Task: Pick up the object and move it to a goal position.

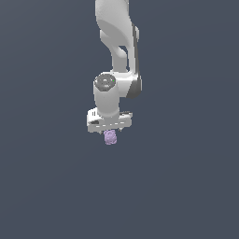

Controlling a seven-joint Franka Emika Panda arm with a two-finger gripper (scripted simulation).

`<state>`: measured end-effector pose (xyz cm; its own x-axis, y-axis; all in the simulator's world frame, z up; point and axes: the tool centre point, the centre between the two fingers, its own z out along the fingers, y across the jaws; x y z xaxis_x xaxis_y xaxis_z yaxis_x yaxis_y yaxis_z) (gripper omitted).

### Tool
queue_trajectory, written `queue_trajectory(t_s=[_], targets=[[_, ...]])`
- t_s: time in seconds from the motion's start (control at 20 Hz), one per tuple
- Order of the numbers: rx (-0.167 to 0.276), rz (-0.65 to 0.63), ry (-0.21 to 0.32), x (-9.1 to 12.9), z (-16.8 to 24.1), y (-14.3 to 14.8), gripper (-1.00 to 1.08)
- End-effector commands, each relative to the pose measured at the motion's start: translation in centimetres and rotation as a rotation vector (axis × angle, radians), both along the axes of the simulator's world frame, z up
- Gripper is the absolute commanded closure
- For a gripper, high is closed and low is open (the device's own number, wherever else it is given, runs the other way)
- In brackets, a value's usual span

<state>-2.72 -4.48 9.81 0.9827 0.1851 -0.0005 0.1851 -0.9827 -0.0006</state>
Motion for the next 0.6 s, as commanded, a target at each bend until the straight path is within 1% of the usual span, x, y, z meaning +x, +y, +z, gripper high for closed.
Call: queue_trajectory(t_s=[0.0, 0.35, 0.55], targets=[[0.000, 0.015, -0.001, -0.3, -0.5, -0.3, -0.92], [0.000, 0.019, 0.000, -0.4, -0.9, -0.5, -0.92], [0.000, 0.020, 0.000, -0.4, -2.0, -0.5, -0.92]])
